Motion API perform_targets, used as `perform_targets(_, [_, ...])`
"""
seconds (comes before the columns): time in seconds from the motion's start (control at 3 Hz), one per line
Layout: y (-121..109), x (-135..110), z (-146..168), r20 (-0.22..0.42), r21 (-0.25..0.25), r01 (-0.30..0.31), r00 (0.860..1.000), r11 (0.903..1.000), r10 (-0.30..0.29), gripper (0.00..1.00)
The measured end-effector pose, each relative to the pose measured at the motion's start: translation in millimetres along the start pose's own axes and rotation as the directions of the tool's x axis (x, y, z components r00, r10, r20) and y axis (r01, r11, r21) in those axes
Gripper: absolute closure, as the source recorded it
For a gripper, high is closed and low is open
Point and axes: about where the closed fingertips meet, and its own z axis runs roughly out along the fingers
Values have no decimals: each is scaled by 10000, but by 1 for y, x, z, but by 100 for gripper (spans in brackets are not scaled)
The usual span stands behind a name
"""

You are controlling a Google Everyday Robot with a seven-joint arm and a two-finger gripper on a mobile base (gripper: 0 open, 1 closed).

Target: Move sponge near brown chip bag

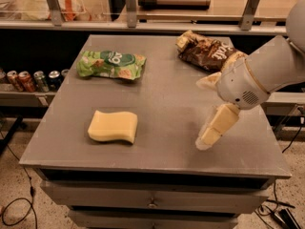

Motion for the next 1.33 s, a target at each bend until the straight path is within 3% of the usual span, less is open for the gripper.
perform_targets(0.67, [11, -31, 50, 1405, -20, -264, 9897, 9996, 264, 0])
perform_targets(1.33, [21, -59, 103, 2542, -255, 111, 9671, 9996, -43, 0])
